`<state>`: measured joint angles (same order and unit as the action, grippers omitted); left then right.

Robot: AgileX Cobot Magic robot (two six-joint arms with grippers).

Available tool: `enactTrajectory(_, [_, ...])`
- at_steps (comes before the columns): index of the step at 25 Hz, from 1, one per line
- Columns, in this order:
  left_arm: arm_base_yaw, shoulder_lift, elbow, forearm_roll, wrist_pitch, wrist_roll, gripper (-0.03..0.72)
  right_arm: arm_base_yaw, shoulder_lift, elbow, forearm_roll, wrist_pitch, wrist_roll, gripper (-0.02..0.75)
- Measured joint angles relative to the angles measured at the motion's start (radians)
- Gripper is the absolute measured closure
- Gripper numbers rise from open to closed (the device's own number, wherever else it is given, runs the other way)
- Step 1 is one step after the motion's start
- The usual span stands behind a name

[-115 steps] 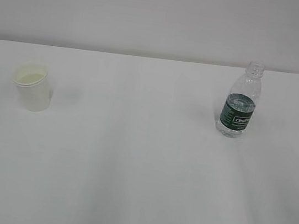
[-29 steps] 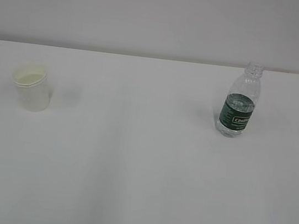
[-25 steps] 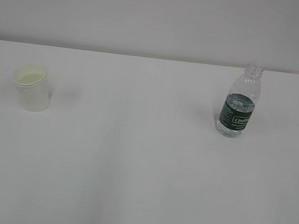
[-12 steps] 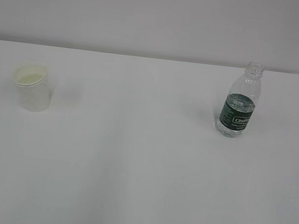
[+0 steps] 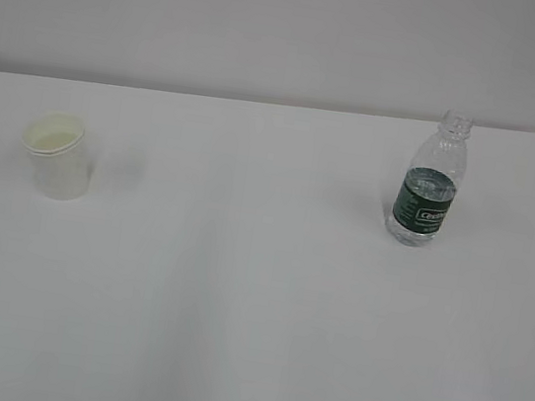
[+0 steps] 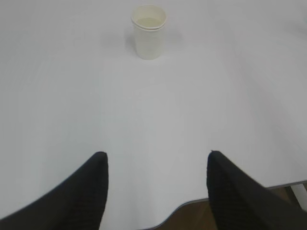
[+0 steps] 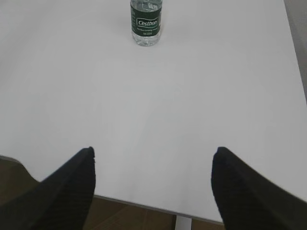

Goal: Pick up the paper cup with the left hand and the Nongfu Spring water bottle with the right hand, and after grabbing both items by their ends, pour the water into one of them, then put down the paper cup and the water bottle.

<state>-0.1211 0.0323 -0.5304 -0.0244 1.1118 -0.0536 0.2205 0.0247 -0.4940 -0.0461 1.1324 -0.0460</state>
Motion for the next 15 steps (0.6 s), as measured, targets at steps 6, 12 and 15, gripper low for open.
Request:
enactTrajectory(6, [0.000, 0.000, 0.000, 0.000, 0.000, 0.000, 0.227, 0.000, 0.000, 0.000, 0.009, 0.000, 0.000, 0.166])
enactTrajectory(12, [0.000, -0.002, 0.000, -0.001, 0.000, 0.000, 0.227, 0.000, 0.000, 0.000, 0.013, 0.000, 0.000, 0.166])
enactTrajectory(15, [0.000, -0.002, 0.000, -0.001, 0.000, 0.000, 0.227, 0.000, 0.000, 0.000, 0.013, 0.000, 0.000, 0.166])
